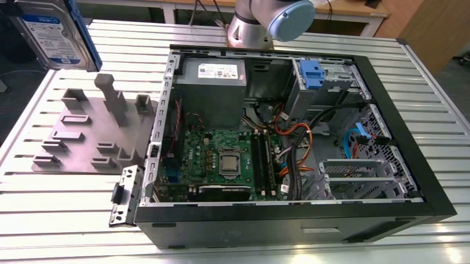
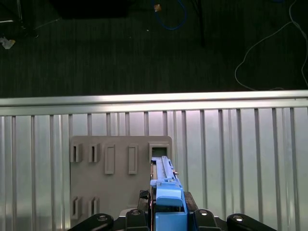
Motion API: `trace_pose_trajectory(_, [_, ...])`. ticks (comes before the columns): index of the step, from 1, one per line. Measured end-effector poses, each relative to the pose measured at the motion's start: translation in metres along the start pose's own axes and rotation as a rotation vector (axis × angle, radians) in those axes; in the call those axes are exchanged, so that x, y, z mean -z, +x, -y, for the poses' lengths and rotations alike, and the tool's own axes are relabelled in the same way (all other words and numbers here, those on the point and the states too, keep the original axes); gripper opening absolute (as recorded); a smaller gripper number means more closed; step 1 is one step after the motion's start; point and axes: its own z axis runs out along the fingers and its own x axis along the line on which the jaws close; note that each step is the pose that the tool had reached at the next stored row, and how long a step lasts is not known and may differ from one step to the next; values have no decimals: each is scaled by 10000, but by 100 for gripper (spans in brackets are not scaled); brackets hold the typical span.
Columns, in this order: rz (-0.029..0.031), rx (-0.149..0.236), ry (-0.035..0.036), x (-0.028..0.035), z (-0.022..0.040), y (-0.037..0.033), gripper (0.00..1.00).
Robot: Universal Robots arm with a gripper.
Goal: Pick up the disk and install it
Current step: 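Pick up the disk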
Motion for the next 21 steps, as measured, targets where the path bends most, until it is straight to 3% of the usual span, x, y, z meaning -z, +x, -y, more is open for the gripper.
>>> trace_pose_trajectory(21, [0,0,0,119,-2,-4,36])
